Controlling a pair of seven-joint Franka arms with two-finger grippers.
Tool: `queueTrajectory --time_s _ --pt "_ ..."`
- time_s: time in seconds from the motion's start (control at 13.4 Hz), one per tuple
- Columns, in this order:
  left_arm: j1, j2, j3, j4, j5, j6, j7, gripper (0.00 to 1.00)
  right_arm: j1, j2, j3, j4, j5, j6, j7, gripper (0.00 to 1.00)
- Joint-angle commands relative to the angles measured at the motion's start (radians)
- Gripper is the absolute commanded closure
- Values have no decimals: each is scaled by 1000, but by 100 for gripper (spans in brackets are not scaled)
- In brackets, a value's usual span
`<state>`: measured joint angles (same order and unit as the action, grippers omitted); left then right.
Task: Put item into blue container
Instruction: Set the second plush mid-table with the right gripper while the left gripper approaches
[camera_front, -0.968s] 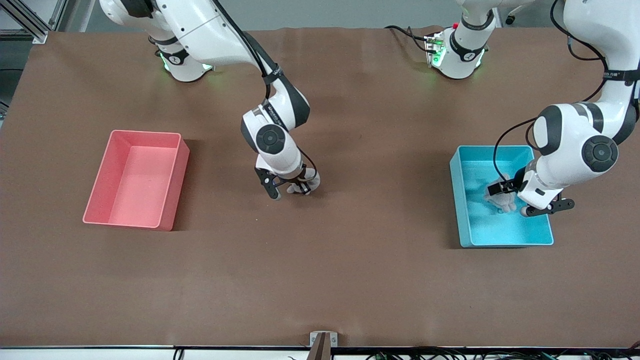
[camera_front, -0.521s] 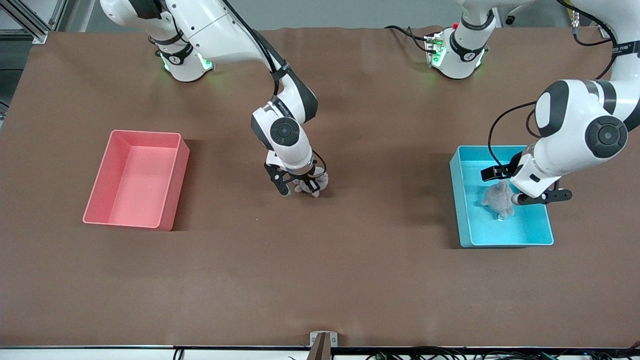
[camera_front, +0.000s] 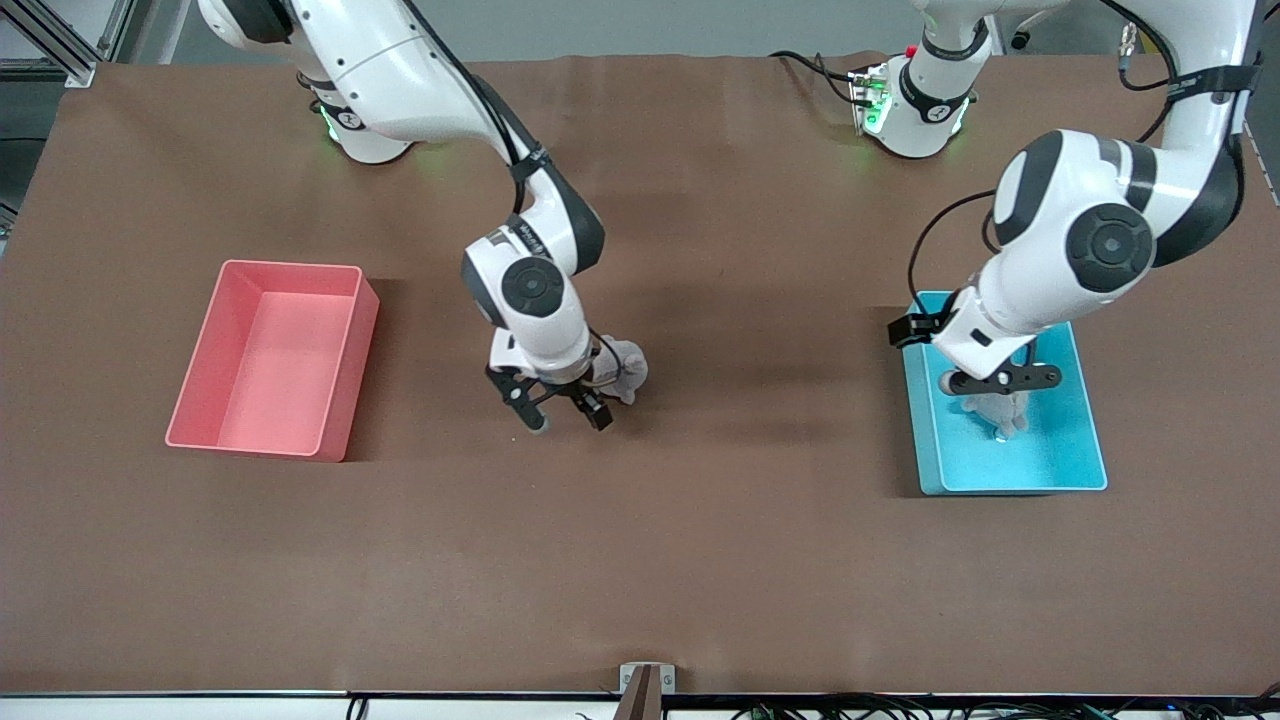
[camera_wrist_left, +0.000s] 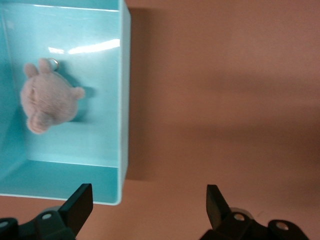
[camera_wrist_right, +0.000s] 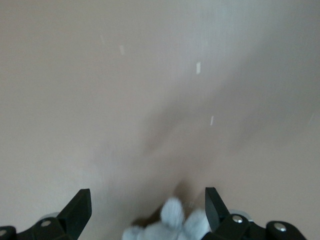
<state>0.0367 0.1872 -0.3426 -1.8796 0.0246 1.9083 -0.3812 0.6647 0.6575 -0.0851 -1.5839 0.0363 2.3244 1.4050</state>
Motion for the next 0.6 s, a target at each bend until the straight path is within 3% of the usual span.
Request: queueTrajectory --time_s 0.0,0.52 --pt "-11 50 -71 45 5 0 -92 0 -100 -113 18 -21 -15 -133 -221 0" --pt "-308 265 -84 192 21 193 -548 0 -428 -326 16 -25 -18 -499 -1010 0"
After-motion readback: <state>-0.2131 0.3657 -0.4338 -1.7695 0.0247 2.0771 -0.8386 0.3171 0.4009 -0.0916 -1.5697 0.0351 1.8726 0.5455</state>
